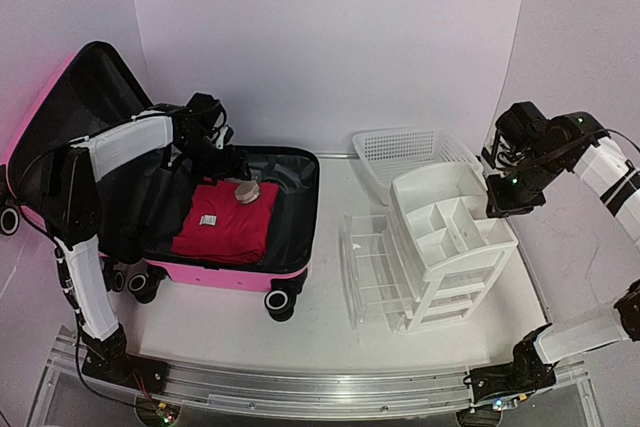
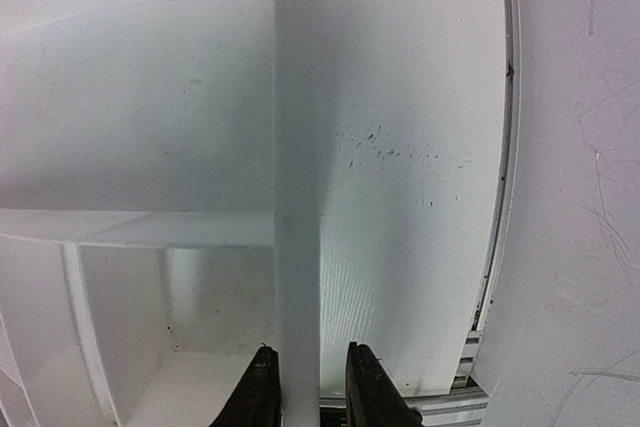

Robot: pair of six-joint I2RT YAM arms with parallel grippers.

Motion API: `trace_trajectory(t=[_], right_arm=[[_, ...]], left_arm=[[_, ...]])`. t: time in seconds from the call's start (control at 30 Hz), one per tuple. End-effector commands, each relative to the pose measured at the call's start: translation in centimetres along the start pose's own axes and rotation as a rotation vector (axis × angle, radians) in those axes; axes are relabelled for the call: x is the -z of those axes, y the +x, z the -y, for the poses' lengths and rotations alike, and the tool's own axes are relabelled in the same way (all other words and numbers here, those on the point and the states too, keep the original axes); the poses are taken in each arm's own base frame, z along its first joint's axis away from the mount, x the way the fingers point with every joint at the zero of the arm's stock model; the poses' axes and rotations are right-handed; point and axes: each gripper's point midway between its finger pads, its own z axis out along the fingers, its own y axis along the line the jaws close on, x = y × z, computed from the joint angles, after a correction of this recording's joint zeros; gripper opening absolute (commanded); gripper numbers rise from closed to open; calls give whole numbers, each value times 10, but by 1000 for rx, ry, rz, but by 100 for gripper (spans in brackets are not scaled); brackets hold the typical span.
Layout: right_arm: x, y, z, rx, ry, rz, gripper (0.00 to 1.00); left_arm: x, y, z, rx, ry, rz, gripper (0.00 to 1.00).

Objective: Open, take out, and arrange the luggage

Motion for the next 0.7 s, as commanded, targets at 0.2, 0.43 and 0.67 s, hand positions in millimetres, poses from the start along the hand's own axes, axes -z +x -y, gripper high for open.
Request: trace_trajectory(t=[0.2, 0.43, 0.67], right_arm=[[10, 9, 0, -3, -28, 5, 24], [11, 8, -2, -5, -37, 7, 24], [11, 9, -3, -11, -46, 2, 23]], left_arm=[[-51, -13, 7, 30, 101, -63, 87], [-73, -13, -7, 36, 38, -74, 84], [-77, -23, -11, 17, 12, -49, 77]])
